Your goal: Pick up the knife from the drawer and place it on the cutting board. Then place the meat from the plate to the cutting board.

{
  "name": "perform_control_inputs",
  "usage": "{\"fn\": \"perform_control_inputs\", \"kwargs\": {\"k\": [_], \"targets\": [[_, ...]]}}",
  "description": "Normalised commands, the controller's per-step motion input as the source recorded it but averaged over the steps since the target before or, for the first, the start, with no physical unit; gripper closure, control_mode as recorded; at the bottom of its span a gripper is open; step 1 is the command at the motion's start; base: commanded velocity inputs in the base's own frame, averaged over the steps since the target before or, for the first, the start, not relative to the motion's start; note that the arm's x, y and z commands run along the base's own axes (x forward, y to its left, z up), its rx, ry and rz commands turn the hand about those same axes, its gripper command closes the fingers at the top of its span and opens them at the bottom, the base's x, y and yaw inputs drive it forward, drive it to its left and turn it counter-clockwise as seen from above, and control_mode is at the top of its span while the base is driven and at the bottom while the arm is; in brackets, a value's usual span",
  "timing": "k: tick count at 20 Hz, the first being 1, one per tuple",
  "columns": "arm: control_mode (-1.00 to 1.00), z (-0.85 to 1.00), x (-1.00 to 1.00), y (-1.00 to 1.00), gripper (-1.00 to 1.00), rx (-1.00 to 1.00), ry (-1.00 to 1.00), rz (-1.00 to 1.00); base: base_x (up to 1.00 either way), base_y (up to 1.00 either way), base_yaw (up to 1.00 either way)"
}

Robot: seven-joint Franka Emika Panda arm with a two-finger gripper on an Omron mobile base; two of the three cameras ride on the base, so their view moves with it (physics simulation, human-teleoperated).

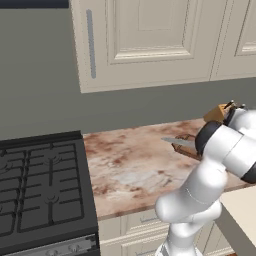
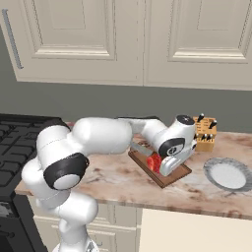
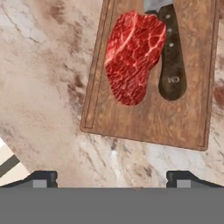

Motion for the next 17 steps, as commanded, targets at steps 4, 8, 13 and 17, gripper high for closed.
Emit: {"fn": "perform_control_inputs", "kwargs": {"k": [4,8,13,17], "targets": [[-1.0,0.13,-0.58,0.16,-1.0,0.0,-0.04,-0.11,0.0,0.0,0.0],[-1.0,0.16,-0.55,0.46,-1.0,-0.02,-0.02,-0.12,0.0,0.0,0.0],[-1.0,0.19,-0.45,0.59,-1.0,-0.08,0.0,-0.11,0.0,0.0,0.0],[-1.0,0.18,-0.39,0.64,-1.0,-0.11,0.0,-0.09,0.0,0.0,0.0]]}}
